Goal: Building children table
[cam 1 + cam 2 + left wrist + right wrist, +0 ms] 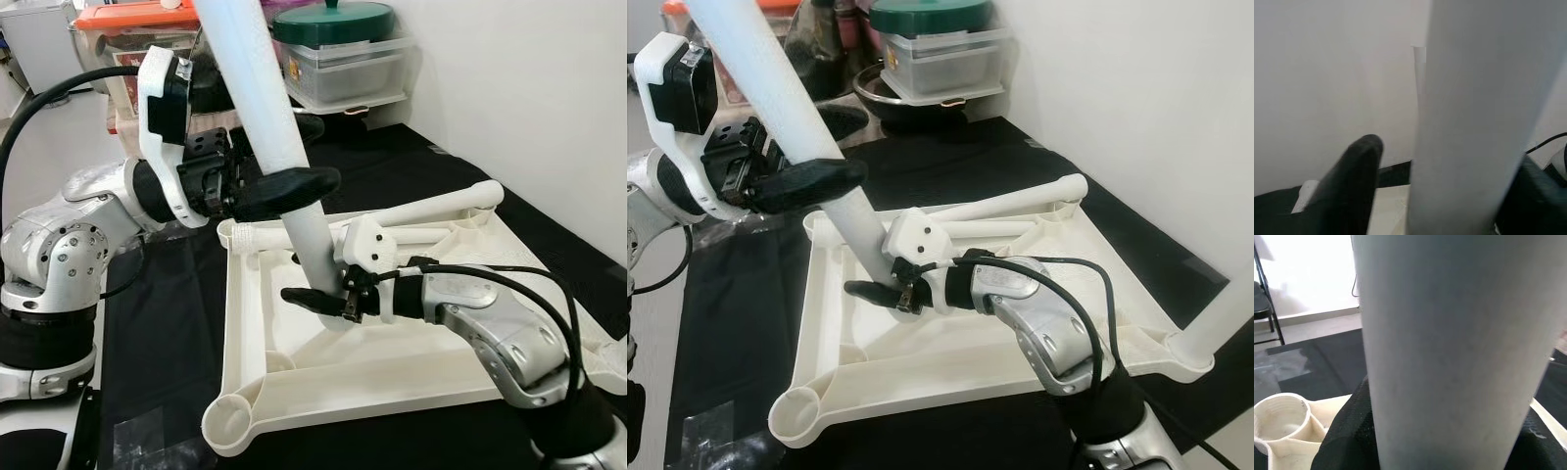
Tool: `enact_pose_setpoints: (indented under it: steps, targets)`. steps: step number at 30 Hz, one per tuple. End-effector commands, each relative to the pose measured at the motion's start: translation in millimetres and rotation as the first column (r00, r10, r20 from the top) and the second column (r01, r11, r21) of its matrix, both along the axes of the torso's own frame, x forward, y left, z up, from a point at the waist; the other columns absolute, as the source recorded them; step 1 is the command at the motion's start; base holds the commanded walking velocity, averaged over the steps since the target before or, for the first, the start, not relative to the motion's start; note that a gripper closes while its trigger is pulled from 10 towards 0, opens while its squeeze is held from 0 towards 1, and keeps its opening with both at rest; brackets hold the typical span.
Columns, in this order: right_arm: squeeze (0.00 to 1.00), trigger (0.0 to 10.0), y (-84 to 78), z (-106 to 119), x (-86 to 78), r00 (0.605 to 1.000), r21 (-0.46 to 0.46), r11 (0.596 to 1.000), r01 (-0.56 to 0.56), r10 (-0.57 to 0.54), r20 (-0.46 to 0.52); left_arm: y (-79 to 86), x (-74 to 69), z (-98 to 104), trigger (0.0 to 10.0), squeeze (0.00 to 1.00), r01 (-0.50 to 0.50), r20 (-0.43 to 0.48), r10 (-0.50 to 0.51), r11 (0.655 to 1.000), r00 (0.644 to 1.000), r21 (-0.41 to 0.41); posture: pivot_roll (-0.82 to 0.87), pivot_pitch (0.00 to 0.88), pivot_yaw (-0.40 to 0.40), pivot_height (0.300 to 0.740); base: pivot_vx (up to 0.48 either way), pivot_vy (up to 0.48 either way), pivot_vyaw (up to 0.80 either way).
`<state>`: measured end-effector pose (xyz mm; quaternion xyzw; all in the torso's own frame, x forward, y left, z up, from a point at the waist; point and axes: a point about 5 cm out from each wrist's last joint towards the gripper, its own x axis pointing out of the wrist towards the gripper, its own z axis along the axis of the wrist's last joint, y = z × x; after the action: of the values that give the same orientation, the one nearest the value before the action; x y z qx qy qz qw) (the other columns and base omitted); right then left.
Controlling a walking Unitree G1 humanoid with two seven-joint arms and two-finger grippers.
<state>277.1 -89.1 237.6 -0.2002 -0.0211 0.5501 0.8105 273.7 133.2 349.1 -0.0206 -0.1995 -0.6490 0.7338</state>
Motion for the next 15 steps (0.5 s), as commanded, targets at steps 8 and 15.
enact_pose_setpoints:
  steps: [8, 15]
  targets:
    - [0.0, 0.0, 1.8, 4, -1.1, 0.999, 0.011, 1.0, -0.018, 0.017, 0.03, 0.6, -0.8, 3, 0.0, 0.0, 0.005, 0.013, -0.005, 1.0, 1.0, -0.019, -0.06, 0.012, 0.006, 0.74, 0.0, 0.0, 0.0]
    - [0.78, 10.0, 14.5, 13, 11.2, 0.999, 0.186, 0.982, 0.046, -0.047, 0.005, -6.2, -1.4, 7, 0.0, 0.0, 0.042, 0.024, -0.041, 0.999, 0.999, -0.03, -0.06, 0.011, 0.003, 0.74, 0.0, 0.0, 0.0]
